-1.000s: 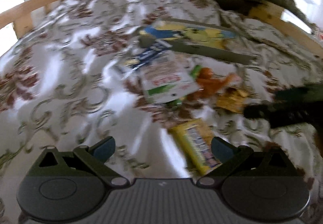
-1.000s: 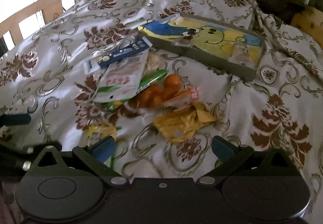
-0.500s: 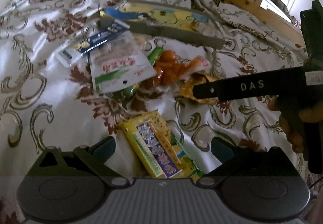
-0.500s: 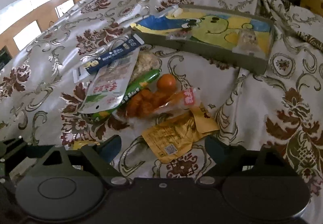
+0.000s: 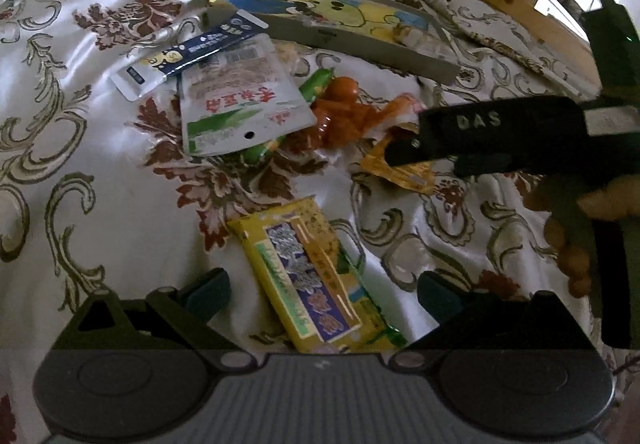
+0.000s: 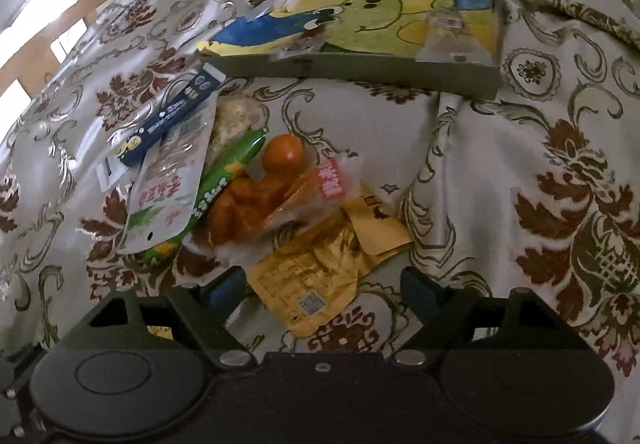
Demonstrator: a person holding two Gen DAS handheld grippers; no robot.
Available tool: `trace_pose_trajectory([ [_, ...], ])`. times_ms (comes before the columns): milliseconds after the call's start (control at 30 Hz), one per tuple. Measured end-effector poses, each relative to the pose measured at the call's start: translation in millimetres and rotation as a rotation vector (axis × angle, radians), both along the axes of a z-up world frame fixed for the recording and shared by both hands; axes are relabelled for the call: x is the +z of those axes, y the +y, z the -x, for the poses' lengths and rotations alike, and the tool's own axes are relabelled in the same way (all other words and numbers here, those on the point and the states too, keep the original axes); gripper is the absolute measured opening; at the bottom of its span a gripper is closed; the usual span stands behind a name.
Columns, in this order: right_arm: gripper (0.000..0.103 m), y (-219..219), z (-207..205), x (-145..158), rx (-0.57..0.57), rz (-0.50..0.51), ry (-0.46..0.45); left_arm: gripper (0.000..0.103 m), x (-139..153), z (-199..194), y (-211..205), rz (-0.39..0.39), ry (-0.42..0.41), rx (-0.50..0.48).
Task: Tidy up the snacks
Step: 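Grasp the gold foil packet with the right tool while the left tool holds the yellow box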
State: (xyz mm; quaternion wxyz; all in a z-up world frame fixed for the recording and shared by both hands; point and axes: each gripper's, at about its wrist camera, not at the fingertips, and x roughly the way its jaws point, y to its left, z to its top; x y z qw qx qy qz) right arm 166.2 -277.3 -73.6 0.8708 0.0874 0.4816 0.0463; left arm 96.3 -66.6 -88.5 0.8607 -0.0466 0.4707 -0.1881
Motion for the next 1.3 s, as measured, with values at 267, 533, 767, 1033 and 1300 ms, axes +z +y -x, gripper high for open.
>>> trace_pose_trajectory([
  [267,0.085,5.7,-3.6,-7.8,0.006,-0.012,-0.002,0.086,-3.1,-2.2,-3.7,0.005,-0.01,-0.013],
  [533,0.08,16.0,-4.9,-12.4,-0.008,0.047,-0.027,0.07,-4.7,-9.9,4.4,0.028,0.005,0.021],
  [767,0.079,27.2,-11.5,-21.1,0.013,0.099,-0.067,0.068,-8.2,-11.1,-0.6,0.003,0.002,-0.01],
  [1033,0.068,32.6,-14.5,-21.6,0.027,0.125,-0.073,0.069,-9.4,-11.3,-1.6,0.004,0.006,-0.012],
  [1300,0.034,18.5,-16.6,-15.3,-0.02,0.066,-0.067,0.068,-10.3,-12.6,0.4,0.003,0.008,-0.019],
])
